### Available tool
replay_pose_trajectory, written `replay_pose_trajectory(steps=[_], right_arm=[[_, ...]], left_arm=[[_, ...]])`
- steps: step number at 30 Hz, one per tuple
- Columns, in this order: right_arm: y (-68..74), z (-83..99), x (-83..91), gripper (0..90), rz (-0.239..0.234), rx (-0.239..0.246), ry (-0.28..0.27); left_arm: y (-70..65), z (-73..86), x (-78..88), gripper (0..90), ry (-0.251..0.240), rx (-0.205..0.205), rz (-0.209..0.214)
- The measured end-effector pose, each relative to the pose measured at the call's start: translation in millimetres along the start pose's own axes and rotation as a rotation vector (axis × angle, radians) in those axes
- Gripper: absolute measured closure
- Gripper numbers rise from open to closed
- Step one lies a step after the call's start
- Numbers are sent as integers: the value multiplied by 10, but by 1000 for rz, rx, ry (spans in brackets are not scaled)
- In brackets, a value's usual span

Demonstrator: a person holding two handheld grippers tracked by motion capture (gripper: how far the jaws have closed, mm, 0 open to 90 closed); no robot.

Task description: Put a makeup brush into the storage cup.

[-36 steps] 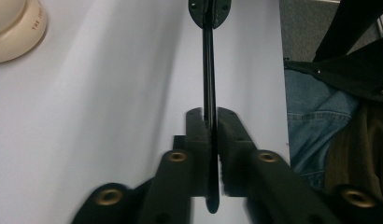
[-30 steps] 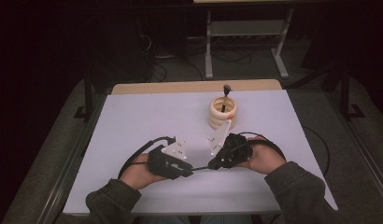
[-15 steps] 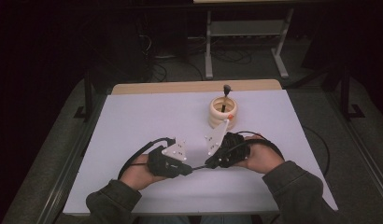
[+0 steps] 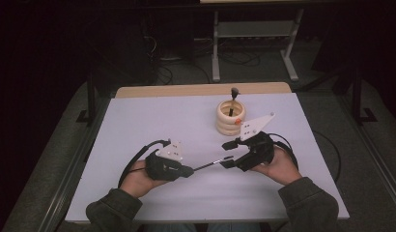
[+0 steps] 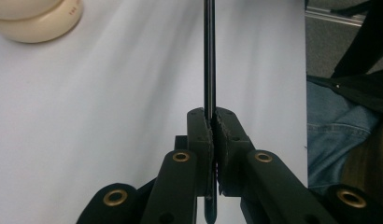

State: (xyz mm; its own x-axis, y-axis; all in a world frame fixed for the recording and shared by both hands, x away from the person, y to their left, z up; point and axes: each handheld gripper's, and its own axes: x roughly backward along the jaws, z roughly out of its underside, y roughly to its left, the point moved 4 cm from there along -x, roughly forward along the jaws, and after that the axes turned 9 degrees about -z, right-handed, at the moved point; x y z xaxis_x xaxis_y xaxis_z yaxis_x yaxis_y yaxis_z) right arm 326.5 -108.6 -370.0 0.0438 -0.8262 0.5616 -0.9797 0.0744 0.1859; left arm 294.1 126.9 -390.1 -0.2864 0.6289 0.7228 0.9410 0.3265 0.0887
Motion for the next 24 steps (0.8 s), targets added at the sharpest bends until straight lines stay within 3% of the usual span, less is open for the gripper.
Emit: replay_pose_trajectory(steps=[6, 12, 24], right_arm=[[-33, 98, 2, 357, -18, -79, -64], [-56, 78, -75, 412, -68, -91, -137], [-90, -46, -178, 642, -176, -117, -298]], left_arm=[[49, -26, 57, 857, -61, 48, -17], [106, -59, 128, 857, -131, 85, -50], [76, -127, 86, 856, -155, 77, -51]])
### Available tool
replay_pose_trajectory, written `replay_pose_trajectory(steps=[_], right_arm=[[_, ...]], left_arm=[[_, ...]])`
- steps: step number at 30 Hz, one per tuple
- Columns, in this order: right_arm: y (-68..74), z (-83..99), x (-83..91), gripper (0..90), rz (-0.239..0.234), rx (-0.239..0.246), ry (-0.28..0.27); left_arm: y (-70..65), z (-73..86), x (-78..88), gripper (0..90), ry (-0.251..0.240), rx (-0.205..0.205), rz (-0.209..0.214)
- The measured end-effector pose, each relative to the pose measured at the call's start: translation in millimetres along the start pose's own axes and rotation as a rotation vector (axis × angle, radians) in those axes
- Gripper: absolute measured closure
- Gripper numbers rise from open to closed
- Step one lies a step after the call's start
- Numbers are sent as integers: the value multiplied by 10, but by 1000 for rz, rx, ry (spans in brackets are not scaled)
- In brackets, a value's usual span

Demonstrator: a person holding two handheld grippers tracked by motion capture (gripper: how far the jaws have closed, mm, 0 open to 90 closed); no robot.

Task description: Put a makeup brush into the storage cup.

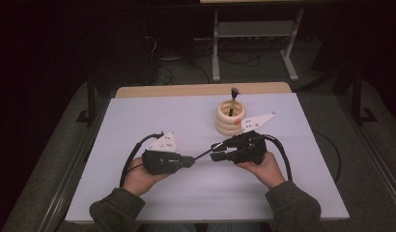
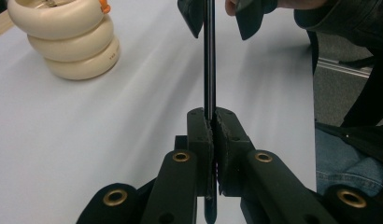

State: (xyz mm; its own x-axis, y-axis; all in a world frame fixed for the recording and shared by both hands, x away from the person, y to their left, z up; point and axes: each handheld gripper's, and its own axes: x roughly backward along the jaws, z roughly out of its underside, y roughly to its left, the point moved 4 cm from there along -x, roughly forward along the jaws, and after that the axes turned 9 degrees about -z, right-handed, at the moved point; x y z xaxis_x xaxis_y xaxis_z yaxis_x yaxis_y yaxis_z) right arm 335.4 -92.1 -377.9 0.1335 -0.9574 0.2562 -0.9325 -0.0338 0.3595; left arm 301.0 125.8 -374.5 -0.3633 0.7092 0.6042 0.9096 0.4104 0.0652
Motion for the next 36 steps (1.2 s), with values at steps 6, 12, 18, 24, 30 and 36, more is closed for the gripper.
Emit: replay_pose_trajectory(steps=[6, 12, 18, 24, 30, 36], right_arm=[[2, -41, 27, 831, -63, -27, -55], [24, -49, 25, 846, -72, -21, -36], [78, -101, -72, 846, -4, 14, 149], [148, -140, -189, 846, 6, 48, 237], [156, -157, -205, 836, 15, 50, 197], [149, -155, -195, 796, 38, 54, 147]], left_arm=[[-38, -30, -26, 855, 1, -21, -1], [-66, -25, -84, 783, 40, -30, 4], [-109, -39, -150, 755, 86, -66, 28], [-138, -30, -179, 848, 103, -65, 42], [-97, -35, -156, 858, 90, -40, 53], [-56, -49, -140, 860, 60, -2, 46]])
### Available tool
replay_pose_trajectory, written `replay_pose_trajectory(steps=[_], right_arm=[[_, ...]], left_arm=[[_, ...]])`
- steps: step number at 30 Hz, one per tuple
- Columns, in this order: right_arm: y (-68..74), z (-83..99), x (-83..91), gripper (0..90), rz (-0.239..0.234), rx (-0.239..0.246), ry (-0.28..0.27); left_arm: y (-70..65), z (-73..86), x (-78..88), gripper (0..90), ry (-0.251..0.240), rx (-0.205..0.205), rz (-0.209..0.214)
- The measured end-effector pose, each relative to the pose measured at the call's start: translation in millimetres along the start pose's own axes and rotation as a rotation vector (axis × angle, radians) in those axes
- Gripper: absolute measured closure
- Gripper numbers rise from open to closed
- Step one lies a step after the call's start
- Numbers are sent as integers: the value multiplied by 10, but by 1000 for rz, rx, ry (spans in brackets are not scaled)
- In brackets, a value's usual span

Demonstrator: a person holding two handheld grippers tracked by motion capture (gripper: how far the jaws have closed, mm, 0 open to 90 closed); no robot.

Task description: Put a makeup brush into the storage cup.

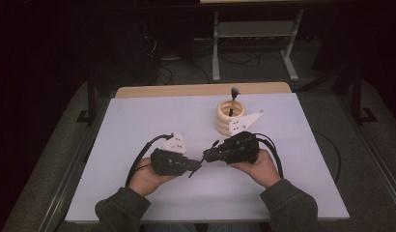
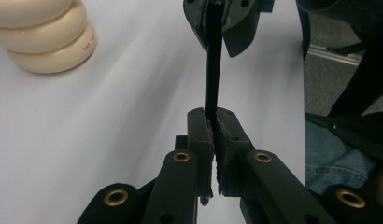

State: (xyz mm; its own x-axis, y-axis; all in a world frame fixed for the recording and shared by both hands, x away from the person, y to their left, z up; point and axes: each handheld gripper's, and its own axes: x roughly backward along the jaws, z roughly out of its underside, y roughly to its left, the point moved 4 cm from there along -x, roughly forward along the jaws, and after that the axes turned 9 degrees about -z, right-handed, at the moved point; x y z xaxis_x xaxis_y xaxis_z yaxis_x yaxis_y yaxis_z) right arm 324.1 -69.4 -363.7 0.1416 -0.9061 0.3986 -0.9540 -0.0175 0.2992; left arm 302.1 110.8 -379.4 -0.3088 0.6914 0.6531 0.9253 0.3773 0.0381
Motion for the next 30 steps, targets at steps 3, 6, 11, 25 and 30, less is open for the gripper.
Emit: replay_pose_trajectory(steps=[3, 6, 11, 25, 30], right_arm=[[-2, 4, -10, 799, -3, -5, -10], [-9, -3, -18, 836, -8, -4, -19], [-2, 2, -36, 847, -20, -8, -4], [-70, 60, 97, 847, 41, -57, 67], [-91, 77, 157, 848, 64, -72, 77]], left_arm=[[1, -3, 3, 860, -1, 3, -1], [-3, -3, 3, 859, -1, -7, -2], [-16, 12, -16, 797, 11, -8, -5], [7, 112, -4, 692, 23, 10, -42], [22, 158, 7, 667, 31, 22, -51]])
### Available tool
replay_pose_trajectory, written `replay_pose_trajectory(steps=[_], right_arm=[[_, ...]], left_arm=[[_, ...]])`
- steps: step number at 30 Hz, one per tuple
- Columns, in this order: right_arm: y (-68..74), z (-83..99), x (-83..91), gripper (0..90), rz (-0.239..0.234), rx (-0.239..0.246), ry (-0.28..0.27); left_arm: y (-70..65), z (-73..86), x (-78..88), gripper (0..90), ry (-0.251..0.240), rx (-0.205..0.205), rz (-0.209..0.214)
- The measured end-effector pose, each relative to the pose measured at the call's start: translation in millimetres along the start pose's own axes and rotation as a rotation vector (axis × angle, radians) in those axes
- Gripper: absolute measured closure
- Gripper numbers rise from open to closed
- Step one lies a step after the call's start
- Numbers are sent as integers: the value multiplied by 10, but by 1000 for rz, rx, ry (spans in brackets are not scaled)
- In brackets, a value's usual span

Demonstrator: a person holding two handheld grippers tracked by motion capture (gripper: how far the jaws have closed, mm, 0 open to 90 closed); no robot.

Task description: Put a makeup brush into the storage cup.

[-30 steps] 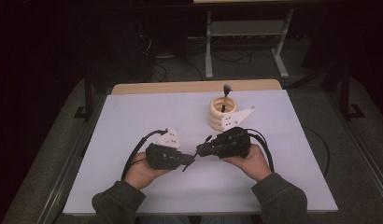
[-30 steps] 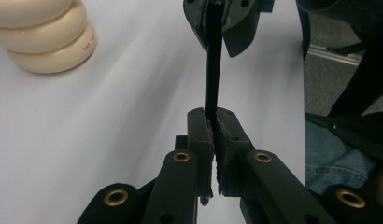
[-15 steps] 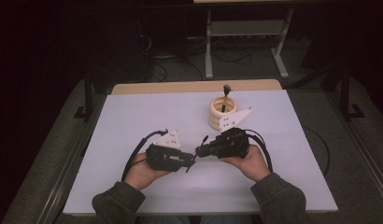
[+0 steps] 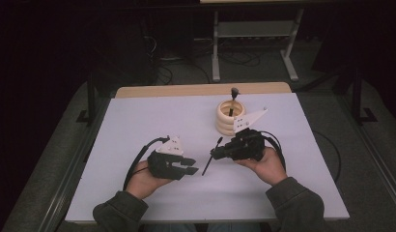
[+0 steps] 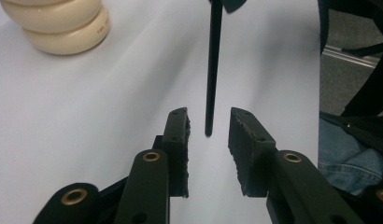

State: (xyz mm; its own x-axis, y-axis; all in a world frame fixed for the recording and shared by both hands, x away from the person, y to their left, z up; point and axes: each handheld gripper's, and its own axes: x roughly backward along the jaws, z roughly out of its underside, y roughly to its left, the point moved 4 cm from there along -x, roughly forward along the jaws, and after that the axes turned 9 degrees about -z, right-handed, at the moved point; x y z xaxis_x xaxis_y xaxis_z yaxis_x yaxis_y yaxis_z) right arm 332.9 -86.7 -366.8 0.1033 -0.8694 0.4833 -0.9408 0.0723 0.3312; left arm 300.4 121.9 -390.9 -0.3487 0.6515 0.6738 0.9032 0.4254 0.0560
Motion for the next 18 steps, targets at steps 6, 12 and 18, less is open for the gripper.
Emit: replay_pose_trajectory(steps=[6, 12, 18], right_arm=[[-27, 29, 54, 847, 24, -20, 22], [-43, 31, 110, 848, 41, -31, 36], [-67, 28, 172, 847, 59, -42, 42]], left_arm=[[22, 73, 18, 645, -5, 23, -15], [34, 143, 33, 632, -3, 30, -26], [54, 212, 31, 608, 7, 29, -36]])
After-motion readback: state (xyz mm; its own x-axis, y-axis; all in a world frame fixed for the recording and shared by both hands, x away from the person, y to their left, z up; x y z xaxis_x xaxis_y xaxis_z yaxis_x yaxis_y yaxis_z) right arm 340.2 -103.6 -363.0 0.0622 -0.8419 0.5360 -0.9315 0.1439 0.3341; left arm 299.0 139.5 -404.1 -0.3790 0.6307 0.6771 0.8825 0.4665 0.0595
